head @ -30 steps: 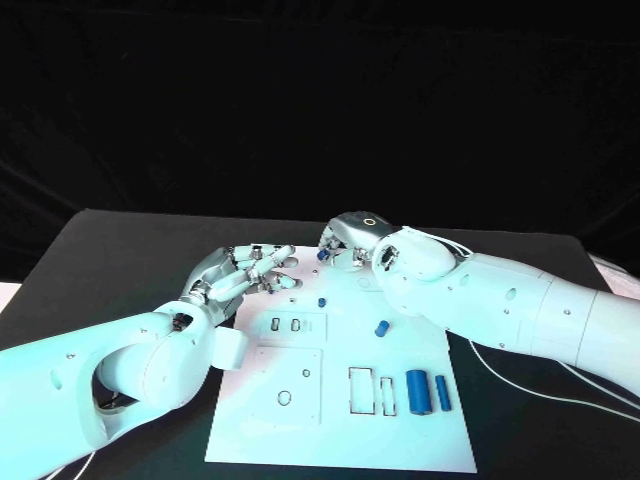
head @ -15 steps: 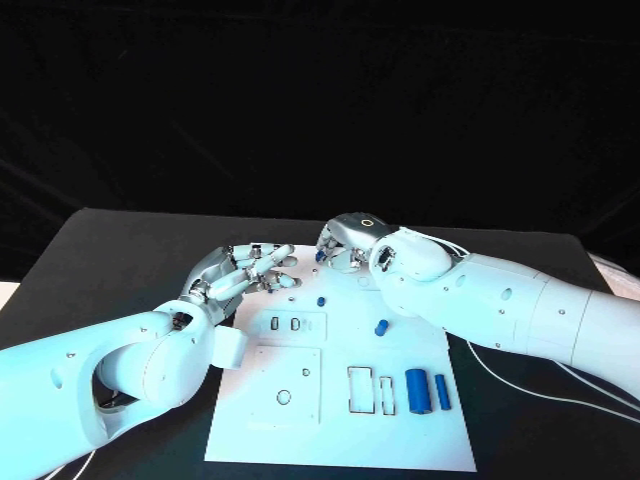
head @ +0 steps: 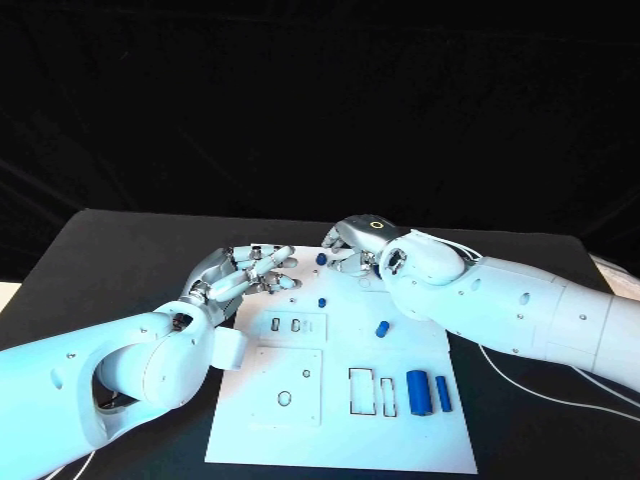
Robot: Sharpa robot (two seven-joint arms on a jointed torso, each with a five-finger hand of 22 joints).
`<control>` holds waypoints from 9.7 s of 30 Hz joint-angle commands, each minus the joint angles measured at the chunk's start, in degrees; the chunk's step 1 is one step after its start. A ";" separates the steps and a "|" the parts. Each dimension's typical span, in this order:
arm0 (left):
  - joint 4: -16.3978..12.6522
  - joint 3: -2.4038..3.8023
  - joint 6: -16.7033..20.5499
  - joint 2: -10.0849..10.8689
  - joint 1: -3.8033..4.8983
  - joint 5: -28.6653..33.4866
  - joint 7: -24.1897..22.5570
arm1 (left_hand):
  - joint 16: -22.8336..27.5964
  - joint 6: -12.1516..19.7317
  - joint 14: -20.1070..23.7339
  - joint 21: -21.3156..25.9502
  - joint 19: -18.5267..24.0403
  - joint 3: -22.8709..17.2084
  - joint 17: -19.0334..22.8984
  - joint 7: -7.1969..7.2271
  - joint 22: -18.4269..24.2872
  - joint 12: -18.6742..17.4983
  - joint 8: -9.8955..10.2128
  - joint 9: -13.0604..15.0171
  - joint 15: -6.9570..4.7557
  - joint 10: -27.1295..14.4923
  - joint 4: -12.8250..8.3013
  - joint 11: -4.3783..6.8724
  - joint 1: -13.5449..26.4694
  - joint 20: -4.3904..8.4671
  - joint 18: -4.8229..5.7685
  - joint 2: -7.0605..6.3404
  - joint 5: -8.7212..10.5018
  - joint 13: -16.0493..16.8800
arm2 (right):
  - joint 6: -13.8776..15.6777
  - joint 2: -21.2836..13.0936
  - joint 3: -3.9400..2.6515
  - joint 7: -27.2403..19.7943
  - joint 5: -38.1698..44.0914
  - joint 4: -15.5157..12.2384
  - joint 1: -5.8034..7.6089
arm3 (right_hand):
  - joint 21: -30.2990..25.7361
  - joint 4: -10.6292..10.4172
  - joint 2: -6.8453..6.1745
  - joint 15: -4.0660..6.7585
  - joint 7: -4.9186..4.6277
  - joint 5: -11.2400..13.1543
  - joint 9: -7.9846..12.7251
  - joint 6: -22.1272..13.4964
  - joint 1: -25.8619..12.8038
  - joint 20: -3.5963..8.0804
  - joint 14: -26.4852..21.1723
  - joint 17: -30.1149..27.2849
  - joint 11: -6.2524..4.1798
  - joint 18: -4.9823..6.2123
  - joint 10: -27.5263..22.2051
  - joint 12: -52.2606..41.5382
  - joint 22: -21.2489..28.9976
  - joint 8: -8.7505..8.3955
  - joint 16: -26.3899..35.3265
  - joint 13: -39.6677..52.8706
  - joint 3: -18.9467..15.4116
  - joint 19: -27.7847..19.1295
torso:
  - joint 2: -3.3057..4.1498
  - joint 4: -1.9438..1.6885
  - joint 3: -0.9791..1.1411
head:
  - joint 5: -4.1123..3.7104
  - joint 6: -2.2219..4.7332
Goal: Assemble the parts on the task board
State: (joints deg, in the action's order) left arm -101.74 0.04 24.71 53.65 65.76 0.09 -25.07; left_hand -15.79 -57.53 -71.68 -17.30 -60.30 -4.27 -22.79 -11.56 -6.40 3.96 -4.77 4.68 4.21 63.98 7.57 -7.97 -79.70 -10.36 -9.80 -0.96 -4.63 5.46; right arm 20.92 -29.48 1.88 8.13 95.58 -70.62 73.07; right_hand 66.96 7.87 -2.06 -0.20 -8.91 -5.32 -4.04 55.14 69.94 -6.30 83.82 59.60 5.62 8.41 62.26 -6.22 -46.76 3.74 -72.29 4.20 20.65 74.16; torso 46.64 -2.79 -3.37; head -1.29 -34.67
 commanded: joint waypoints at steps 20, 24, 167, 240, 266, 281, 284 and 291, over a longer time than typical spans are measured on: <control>0.50 0.01 -1.72 -0.15 0.03 0.43 -0.02 | 0.22 0.21 0.45 0.38 0.35 -0.11 -0.27 0.01 0.11 -0.17 0.42 -0.05 0.01 -0.34 -0.42 -0.03 -0.37 -0.25 -0.65 0.47 -0.11 -0.06 | -6.89 -15.78 -1.23 5.25 -14.16 -9.88 2.01 | 12.05 -7.78 -2.06 0.92 -0.11 -7.02 -0.85 -2.48 0.60 1.29 4.38 19.67 -1.70 -3.85 13.37 -66.62 -19.13 1.68 -12.98 63.54 -11.87 7.04 | -0.62 1.31 0.27 | 0.02 0.14; 0.75 0.01 -1.74 -0.32 0.01 0.44 0.06 | 0.23 0.21 0.44 0.38 0.34 -0.15 -0.34 0.00 0.12 -0.17 0.43 -0.05 0.00 -0.35 -0.46 -0.03 -0.41 -0.25 -0.66 0.57 -0.12 -0.07 | -8.05 -14.60 -1.21 5.55 -13.24 -8.40 2.00 | 12.26 -8.06 -2.01 0.87 -0.15 -6.94 -0.86 -2.59 0.51 1.25 4.44 20.09 -1.66 -3.91 13.31 -66.78 -19.50 1.73 -13.19 63.76 -12.10 7.14 | -0.53 1.30 0.38 | 0.08 0.07; 1.83 0.02 -2.76 -0.09 -0.01 1.95 -0.40 | 7.90 2.64 10.14 4.51 8.06 -3.58 1.93 -1.77 2.37 -0.08 0.97 -0.25 3.14 -4.46 -3.66 -2.18 -0.54 -3.30 -0.59 0.90 -0.11 -1.58 | -5.34 3.00 -0.18 7.42 -3.06 -4.12 0.30 | 13.33 -7.08 -1.40 0.34 -0.87 -5.29 -1.38 -4.20 1.53 0.77 4.36 20.93 -1.06 -4.15 10.92 -64.03 -21.16 -0.21 -13.59 63.76 -6.34 7.02 | -0.39 1.46 0.37 | 1.35 -1.46; 7.47 0.01 -6.43 1.30 -0.07 1.86 -2.95 | 8.54 2.13 10.65 4.50 8.23 -4.30 3.18 -0.97 2.31 0.66 0.37 -0.01 3.08 -4.25 -4.30 -1.72 -0.54 -3.38 -0.70 1.28 -0.13 -1.55 | -3.28 -22.48 -0.94 -18.26 -23.66 -6.78 -1.52 | 14.21 -6.34 -2.60 0.39 -0.60 -9.36 -1.25 -2.36 4.38 0.64 4.58 22.51 -1.27 -4.42 11.76 -65.34 -22.84 0.50 -14.23 65.27 -7.36 7.38 | -1.87 3.91 2.44 | 0.40 -0.61; 7.54 0.01 -6.05 1.21 -0.12 1.85 -3.04 | 9.11 2.34 10.66 4.51 8.39 -5.14 3.89 -1.17 2.29 0.51 0.50 -0.07 3.16 -4.52 -4.86 -1.86 -0.77 -3.43 -0.69 1.35 -0.15 -1.65 | -5.24 -17.12 -0.95 -17.15 -22.09 -0.45 -4.48 | 14.17 -6.08 -2.26 0.38 -0.58 -8.47 -1.29 -1.82 4.77 0.62 4.55 22.45 -1.28 -4.40 11.89 -65.39 -22.77 0.73 -14.17 65.37 -7.16 7.29 | -1.73 3.89 2.19 | 0.63 -1.38; 7.38 0.01 -5.90 1.18 -0.12 1.85 -2.80 | 9.14 2.37 10.66 4.51 8.40 -5.14 3.94 -1.21 2.29 0.50 0.52 -0.08 3.17 -4.55 -4.85 -1.88 -0.70 -3.44 -0.69 1.32 -0.15 -1.65 | -6.24 -15.55 -0.93 -17.27 -22.01 1.07 -4.56 | 14.34 -5.77 -0.88 1.00 0.42 -7.96 -1.93 2.42 5.10 1.07 4.59 22.62 -2.12 -4.43 12.89 -66.25 -23.08 2.80 -14.21 66.31 -6.07 7.39 | -1.69 3.82 2.22 | 0.71 -1.72; 7.36 0.01 -5.89 1.20 -0.12 1.85 -2.76 | 9.14 2.37 10.66 4.51 8.40 -5.14 3.94 -1.21 2.29 0.50 0.52 -0.08 3.17 -4.55 -4.85 -1.88 -0.70 -3.44 -0.69 1.32 -0.15 -1.65 | -6.24 -15.40 -0.93 -17.19 -21.93 1.30 -4.57 | 14.35 -5.72 -0.57 1.29 0.85 -7.57 -2.13 3.63 5.11 1.31 4.59 22.63 -2.47 -4.43 13.13 -66.44 -23.10 3.44 -14.20 66.52 -5.82 7.40 | -1.69 3.87 2.19 | 0.77 -1.80; 7.33 0.01 -5.86 1.22 -0.12 1.85 -2.64 | 9.14 2.37 10.66 4.51 8.40 -5.14 3.94 -1.21 2.29 0.50 0.52 -0.08 3.17 -4.55 -4.85 -1.88 -0.70 -3.44 -0.69 1.32 -0.15 -1.65 | -6.21 -15.12 -0.93 -17.08 -21.81 1.67 -4.57 | 14.40 -5.58 -0.23 1.63 1.28 -6.85 -2.29 4.63 5.20 1.62 4.59 22.62 -2.85 -4.45 13.33 -66.55 -23.20 4.00 -14.17 66.67 -5.48 7.45 | -1.69 3.87 2.24 | 0.75 -1.85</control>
State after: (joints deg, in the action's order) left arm -94.26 0.02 19.72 54.94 65.63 2.34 -27.21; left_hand -6.85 -55.48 -61.35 -12.99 -52.31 -9.18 -18.91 -12.77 -4.10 4.45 -4.21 4.61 7.37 59.69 2.68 -9.81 -80.72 -13.62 -9.79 0.07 -4.63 3.90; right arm 15.34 -44.72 0.96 -8.83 73.07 -69.03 68.54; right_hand 81.02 2.29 -2.79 1.05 -7.65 -12.53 -6.30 59.49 75.18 -5.01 84.03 74.91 3.15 4.83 75.53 -72.39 -69.88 7.53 -86.35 70.81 14.89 81.65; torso 44.94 1.08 -1.14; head -0.51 -36.51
